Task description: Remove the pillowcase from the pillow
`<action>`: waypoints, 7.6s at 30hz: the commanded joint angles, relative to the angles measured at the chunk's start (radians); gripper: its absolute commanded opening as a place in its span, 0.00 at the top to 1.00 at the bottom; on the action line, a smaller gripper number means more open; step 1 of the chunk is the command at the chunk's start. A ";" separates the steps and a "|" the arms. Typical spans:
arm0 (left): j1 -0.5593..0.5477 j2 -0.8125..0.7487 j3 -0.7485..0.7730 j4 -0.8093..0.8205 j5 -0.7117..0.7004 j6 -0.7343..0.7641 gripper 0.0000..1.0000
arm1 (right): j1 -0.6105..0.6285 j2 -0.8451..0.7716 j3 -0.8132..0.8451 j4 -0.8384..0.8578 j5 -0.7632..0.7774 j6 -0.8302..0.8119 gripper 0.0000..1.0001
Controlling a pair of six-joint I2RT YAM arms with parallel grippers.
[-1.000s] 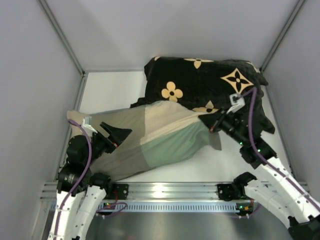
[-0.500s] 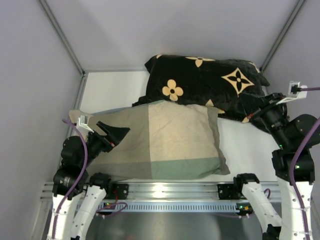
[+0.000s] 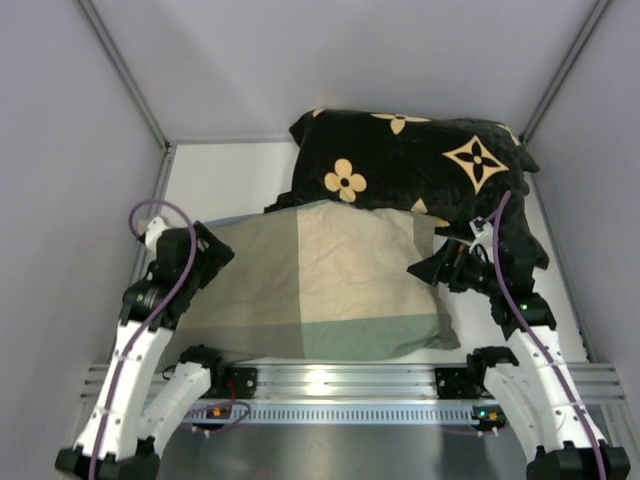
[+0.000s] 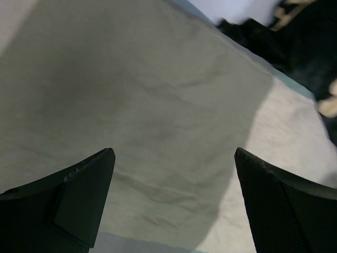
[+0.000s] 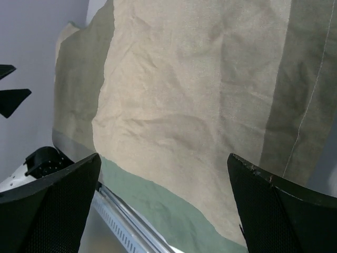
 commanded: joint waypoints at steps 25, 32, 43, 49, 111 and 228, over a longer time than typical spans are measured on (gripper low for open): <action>0.569 0.722 0.172 0.233 -0.090 0.259 0.01 | 0.260 0.854 0.379 0.457 0.314 -0.008 0.00; 0.641 0.808 0.158 0.297 0.065 0.310 0.01 | 0.321 1.111 0.607 0.436 0.300 -0.038 0.01; 0.655 0.975 0.179 0.389 0.262 0.312 0.02 | 0.424 1.288 0.734 0.444 0.312 -0.052 0.00; 0.655 1.018 0.121 0.458 0.339 0.282 0.43 | 0.482 1.316 0.743 0.464 0.301 -0.031 0.17; 0.534 -0.073 -0.310 0.719 1.012 -0.141 1.00 | 0.897 0.038 -0.024 0.393 0.805 -0.135 1.00; 0.397 1.025 0.199 0.724 0.557 0.206 0.64 | 0.168 0.536 0.213 0.092 0.542 0.106 0.01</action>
